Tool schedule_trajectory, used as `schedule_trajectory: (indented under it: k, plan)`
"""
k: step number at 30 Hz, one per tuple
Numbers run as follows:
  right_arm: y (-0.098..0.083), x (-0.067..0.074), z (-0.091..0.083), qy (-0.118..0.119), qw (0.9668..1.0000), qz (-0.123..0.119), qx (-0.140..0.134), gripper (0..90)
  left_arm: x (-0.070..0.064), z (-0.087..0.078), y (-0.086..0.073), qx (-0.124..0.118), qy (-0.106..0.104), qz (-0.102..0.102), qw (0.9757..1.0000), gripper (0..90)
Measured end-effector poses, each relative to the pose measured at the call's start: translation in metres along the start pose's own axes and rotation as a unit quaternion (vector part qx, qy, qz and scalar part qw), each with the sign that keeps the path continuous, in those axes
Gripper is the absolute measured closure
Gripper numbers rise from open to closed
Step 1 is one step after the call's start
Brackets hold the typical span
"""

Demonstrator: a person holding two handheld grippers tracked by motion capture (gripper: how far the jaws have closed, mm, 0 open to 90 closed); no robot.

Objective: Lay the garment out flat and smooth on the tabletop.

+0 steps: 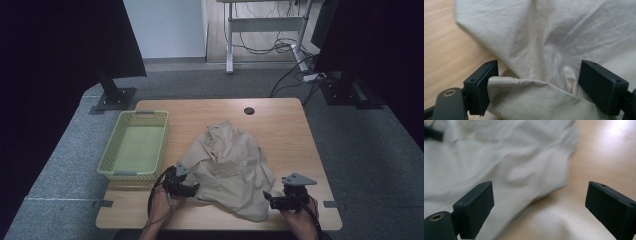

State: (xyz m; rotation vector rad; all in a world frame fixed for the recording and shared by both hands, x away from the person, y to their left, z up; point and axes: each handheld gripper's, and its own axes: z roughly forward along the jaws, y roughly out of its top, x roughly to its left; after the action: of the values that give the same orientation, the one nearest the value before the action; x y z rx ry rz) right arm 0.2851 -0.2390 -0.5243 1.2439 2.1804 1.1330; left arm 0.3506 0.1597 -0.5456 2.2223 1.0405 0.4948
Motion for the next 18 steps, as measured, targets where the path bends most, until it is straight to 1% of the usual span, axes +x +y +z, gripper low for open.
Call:
schedule_trajectory:
  k: [2, 3, 4, 7, 8, 9, 10, 11, 12, 14, 15, 16, 17, 18]
  plan:
    - [0.008, -0.014, 0.004, -0.017, 0.9998, 0.008, -0.009, 7.6, 0.003, 0.002, 0.003, -0.001, 0.011, 0.0, 0.9999, 16.5]
    - [0.011, -0.02, 0.008, -0.024, 0.9996, 0.012, -0.01, 7.5, 0.004, 0.001, 0.004, 0.0, 0.019, 0.004, 0.9998, 17.3]
    - [0.013, -0.029, 0.02, -0.037, 0.9992, 0.014, -0.009, 7.2, 0.001, -0.005, 0.007, -0.011, 0.022, 0.007, 0.9997, 18.0]
    - [0.012, -0.037, 0.036, -0.043, 0.999, 0.016, -0.002, 7.2, -0.008, -0.023, 0.01, -0.045, 0.007, 0.007, 0.9989, 18.1]
    - [0.011, -0.038, 0.042, -0.046, 0.9988, 0.015, 0.003, 7.2, -0.011, -0.028, 0.011, -0.054, 0.002, 0.009, 0.9985, 18.1]
    - [0.01, -0.039, 0.047, -0.048, 0.9987, 0.012, 0.01, 7.3, -0.015, -0.032, 0.011, -0.057, -0.006, 0.01, 0.9983, 18.1]
    - [0.009, -0.039, 0.052, -0.051, 0.9985, 0.006, 0.022, 7.3, -0.018, -0.033, 0.01, -0.056, -0.017, 0.012, 0.9982, 18.0]
    - [0.007, -0.039, 0.057, -0.055, 0.9979, -0.001, 0.034, 7.5, -0.021, -0.032, 0.009, -0.05, -0.026, 0.016, 0.9983, 18.0]
    - [0.005, -0.038, 0.06, -0.058, 0.9973, -0.009, 0.045, 7.1, -0.025, -0.029, 0.006, -0.04, -0.031, 0.022, 0.9985, 17.9]
    - [0.002, -0.037, 0.06, -0.056, 0.9976, -0.001, 0.04, 8.0, -0.029, -0.021, 0.001, -0.02, -0.03, 0.033, 0.9988, 17.2]
    - [0.001, -0.037, 0.059, -0.057, 0.9976, -0.003, 0.041, 8.0, -0.03, -0.016, -0.001, -0.01, -0.027, 0.037, 0.9989, 17.2]
    - [0.001, -0.036, 0.058, -0.06, 0.9972, -0.009, 0.043, 8.1, -0.03, -0.011, -0.003, 0.0, -0.022, 0.04, 0.999, 17.2]
    - [0.001, -0.034, 0.056, -0.063, 0.9969, -0.015, 0.046, 8.3, -0.029, -0.008, -0.004, 0.002, -0.018, 0.041, 0.999, 17.2]
    - [-0.001, -0.032, 0.054, -0.065, 0.9966, -0.019, 0.047, 8.8, -0.026, -0.006, -0.004, -0.001, -0.019, 0.032, 0.9993, 16.6]
